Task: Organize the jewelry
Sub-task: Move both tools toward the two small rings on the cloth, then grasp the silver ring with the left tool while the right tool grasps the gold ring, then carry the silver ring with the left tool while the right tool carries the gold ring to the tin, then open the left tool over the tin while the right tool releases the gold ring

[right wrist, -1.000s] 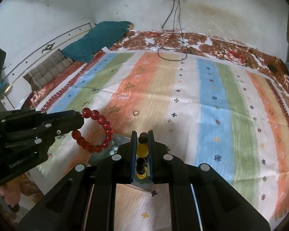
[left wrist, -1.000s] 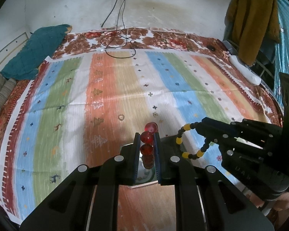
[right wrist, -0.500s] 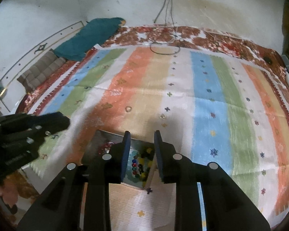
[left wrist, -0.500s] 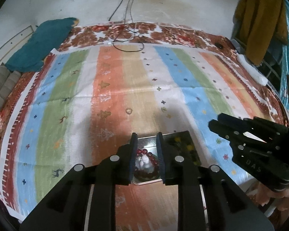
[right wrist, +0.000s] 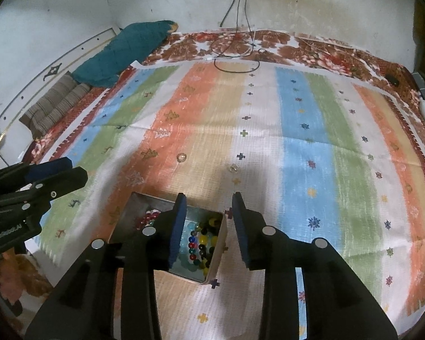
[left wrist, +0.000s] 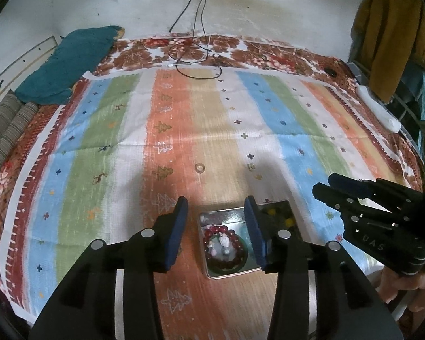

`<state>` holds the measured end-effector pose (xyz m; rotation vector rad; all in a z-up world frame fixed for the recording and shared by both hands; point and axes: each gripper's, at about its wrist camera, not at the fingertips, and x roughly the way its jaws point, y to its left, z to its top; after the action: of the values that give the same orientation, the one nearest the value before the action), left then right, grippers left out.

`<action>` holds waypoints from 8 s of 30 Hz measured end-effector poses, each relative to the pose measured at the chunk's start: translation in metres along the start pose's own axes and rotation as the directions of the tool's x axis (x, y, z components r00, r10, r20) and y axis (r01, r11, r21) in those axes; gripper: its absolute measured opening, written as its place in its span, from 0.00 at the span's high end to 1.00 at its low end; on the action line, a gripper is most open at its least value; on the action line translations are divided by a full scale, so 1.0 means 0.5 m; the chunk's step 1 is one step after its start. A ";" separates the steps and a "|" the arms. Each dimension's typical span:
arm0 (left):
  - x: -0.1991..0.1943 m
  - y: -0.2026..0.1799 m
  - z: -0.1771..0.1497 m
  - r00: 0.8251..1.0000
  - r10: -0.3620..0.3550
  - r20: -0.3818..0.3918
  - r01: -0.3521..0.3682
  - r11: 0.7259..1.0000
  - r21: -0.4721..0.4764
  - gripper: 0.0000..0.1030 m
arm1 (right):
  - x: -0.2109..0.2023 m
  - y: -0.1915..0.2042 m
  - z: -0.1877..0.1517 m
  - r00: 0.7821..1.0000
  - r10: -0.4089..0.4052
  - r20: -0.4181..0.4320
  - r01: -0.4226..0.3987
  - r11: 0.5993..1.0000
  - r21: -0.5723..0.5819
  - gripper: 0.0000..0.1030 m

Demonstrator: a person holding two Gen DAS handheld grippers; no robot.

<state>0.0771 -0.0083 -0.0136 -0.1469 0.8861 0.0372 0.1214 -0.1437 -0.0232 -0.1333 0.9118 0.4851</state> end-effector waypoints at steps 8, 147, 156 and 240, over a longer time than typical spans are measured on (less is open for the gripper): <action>0.021 0.006 0.018 1.000 0.016 -0.008 -0.016 1.000 -0.005 0.50 | 0.023 -0.010 0.012 1.000 -0.011 -0.017 0.011 1.000 0.006 0.64; 0.328 0.023 0.124 0.971 0.043 -0.236 -0.042 0.999 0.008 0.83 | 0.262 -0.064 0.096 0.980 -0.040 -0.193 0.047 0.998 0.032 0.82; 0.275 0.014 0.117 0.979 0.032 -0.199 -0.033 0.999 0.001 0.83 | 0.212 -0.055 0.096 0.988 -0.053 -0.142 0.056 0.998 0.013 0.82; 0.001 -0.004 -0.026 0.996 -0.065 -0.053 0.065 0.998 -0.003 0.51 | -0.024 0.023 -0.045 0.997 0.019 -0.074 -0.023 0.998 -0.066 0.51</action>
<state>0.0677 -0.0123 -0.0216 -0.1784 0.9338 -0.0270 0.0934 -0.1446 -0.0263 -0.2032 0.9700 0.5332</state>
